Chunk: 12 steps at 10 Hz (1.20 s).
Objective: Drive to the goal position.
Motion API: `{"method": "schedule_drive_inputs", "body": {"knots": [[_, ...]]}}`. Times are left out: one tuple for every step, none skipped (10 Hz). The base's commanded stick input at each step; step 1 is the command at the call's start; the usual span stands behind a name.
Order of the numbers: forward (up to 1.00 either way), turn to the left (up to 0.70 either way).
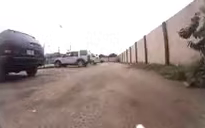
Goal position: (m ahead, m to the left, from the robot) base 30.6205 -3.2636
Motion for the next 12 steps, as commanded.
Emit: {"method": "schedule_drive_inputs", "body": {"knots": [[0.5,0.0],[0.5,0.0],[0.5,0.0],[0.5,0.0],[0.5,0.0],[0.5,0.0],[0.5,0.0],[0.5,0.0],[0.5,0.0],[0.5,0.0],[0.5,0.0],[0.5,0.0]]}}
